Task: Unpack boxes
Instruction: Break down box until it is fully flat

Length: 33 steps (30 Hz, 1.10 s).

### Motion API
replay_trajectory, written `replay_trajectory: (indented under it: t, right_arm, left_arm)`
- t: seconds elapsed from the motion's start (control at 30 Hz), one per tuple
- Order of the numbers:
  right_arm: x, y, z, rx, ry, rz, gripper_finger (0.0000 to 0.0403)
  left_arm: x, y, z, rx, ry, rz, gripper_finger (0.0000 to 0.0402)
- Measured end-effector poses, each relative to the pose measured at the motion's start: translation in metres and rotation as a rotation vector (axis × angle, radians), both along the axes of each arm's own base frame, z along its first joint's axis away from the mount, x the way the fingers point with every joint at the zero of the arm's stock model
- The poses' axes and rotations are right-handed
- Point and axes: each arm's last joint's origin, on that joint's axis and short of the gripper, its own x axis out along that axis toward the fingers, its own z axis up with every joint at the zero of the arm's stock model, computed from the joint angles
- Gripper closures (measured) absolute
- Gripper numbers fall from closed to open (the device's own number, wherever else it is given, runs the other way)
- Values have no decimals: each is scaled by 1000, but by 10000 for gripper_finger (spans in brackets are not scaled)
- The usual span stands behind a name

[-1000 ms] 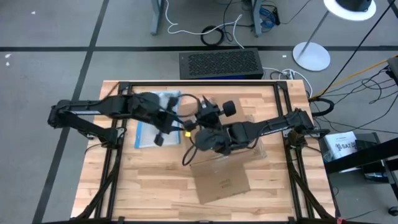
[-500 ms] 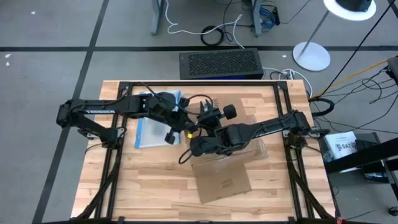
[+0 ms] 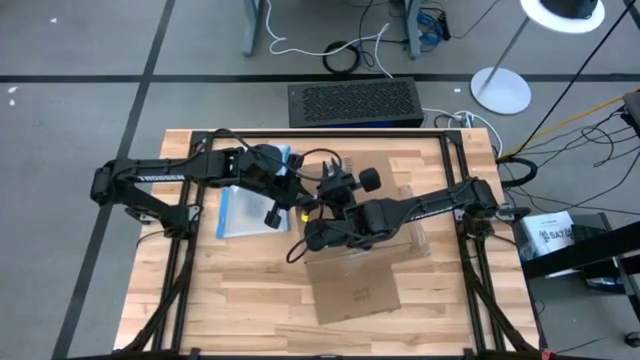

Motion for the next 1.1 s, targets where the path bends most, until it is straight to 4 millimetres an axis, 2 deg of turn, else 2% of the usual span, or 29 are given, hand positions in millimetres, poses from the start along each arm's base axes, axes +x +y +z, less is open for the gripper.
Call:
replay_trajectory:
  t: [0.2,0.73,0.9,1.1]
  right_arm:
    - [-4,6,-2,38,6,44,336]
    - [-18,56,-6,116,-25,202,336]
    - [-21,64,-5,107,-13,220,336]
    - [-22,68,-3,84,22,233,336]
  left_arm:
    - [0,5,-1,-34,10,35,321]
    - [-1,10,-2,-87,20,93,320]
    - [-2,11,-2,-77,38,117,320]
    - [-13,11,9,-95,-7,171,320]
